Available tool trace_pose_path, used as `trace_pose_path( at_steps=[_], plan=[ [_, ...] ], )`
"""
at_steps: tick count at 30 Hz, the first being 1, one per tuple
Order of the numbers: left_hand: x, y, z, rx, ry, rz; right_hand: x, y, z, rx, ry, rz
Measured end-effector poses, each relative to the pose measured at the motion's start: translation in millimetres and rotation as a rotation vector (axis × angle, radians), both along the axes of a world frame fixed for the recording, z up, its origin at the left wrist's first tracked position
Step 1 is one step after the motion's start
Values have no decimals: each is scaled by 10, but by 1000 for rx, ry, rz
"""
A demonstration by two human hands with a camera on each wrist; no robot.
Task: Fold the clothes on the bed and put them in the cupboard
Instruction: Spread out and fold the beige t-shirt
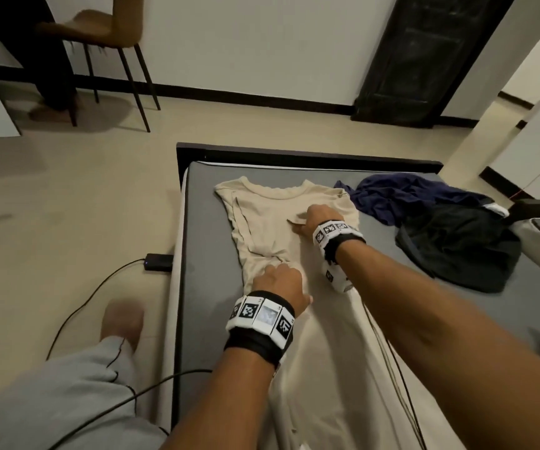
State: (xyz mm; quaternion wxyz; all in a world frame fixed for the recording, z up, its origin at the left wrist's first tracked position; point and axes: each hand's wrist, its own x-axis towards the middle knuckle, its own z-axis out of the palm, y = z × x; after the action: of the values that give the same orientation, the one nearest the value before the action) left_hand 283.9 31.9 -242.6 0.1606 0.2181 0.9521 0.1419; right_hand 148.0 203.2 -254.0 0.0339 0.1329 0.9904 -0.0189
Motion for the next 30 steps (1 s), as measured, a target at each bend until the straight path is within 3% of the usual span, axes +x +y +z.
trace_pose_path(
  at_steps=[4,7,12,16,21,23,26,30],
  plan=[
    [10,24,26,-24,-8,-4,-63,21,128,147,-10,15],
    [45,94,37,-59,-10,-6,-77,63,215,90,18,-39],
    [30,153,32,-76,-4,-8,-266,327,275,-294,47,-184],
    [9,139,29,-59,-15,-5,-421,570,94,-693,65,-332],
    [12,136,25,-64,-12,-13,-455,667,-44,-1010,131,-357],
    [2,147,24,-68,-19,-12,-393,669,4,-974,117,-331],
    [-17,168,19,-76,-25,-8,-363,836,-47,-682,60,-251],
    [-30,206,0,-97,-22,3,-170,984,32,-436,188,-292]
  ],
)
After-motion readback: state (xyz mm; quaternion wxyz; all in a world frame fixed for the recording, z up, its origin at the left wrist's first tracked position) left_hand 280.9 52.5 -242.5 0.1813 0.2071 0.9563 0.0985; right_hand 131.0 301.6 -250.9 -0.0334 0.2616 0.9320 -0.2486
